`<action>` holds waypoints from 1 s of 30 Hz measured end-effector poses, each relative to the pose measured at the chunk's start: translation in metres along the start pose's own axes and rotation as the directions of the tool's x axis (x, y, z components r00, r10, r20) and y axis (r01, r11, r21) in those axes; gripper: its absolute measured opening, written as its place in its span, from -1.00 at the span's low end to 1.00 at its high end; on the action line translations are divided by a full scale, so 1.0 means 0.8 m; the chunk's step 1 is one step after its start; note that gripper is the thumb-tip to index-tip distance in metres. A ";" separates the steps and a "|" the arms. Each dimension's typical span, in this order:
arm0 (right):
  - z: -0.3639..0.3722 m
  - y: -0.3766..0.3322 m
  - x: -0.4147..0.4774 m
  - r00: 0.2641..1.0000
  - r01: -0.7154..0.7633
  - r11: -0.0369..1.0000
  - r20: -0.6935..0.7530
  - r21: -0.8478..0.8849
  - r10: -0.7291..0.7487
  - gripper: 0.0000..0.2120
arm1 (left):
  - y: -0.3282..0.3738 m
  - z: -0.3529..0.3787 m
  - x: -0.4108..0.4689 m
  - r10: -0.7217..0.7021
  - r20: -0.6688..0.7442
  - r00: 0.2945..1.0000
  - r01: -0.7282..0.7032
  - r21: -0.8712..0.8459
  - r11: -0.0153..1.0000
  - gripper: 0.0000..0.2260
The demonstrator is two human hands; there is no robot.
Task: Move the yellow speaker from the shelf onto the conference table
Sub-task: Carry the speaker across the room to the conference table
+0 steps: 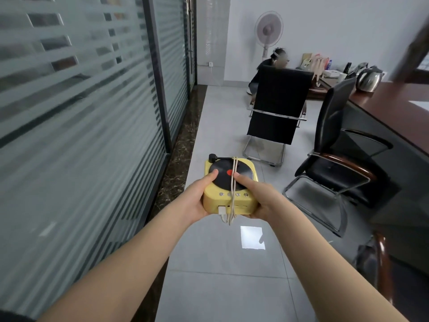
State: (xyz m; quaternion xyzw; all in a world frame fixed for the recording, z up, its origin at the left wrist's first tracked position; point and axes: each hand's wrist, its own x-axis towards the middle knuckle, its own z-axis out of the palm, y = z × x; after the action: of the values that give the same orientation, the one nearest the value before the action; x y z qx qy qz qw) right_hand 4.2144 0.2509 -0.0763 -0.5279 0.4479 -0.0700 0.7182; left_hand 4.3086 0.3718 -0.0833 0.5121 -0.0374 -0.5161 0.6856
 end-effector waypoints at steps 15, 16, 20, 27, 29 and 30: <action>0.030 -0.159 0.222 1.000 0.012 1.000 0.003 0.008 -0.012 -0.41 | 0.150 -0.005 0.229 0.023 0.006 1.000 -0.023 -0.008 1.000 -0.78; 0.030 -0.171 0.239 1.000 0.009 1.000 0.003 0.008 -0.009 -0.41 | 0.161 -0.002 0.246 0.024 0.003 1.000 -0.024 -0.001 1.000 -0.78; 0.029 -0.225 0.309 1.000 -0.007 1.000 0.015 0.008 0.007 -0.43 | 0.210 0.010 0.319 0.024 -0.012 1.000 -0.024 0.018 1.000 -0.78; 0.033 -0.292 0.399 0.999 -0.011 1.000 0.032 -0.005 0.011 -0.43 | 0.269 0.016 0.415 0.030 -0.045 0.999 -0.030 0.016 0.999 -0.81; 0.035 -0.306 0.424 1.000 -0.019 1.000 0.025 0.000 0.019 -0.43 | 0.285 0.016 0.439 0.024 -0.057 0.998 -0.023 0.024 0.999 -0.81; 0.037 -0.314 0.437 1.000 -0.022 1.000 0.018 0.000 0.022 -0.43 | 0.294 0.016 0.453 0.020 -0.065 0.998 -0.019 0.020 1.000 -0.81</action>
State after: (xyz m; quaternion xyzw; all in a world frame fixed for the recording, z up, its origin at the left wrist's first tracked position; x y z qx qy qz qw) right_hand 4.5351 -0.0381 -0.0677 -0.5235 0.4472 -0.0574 0.7229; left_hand 4.6267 0.0796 -0.0761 0.5348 -0.0249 -0.4921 0.6865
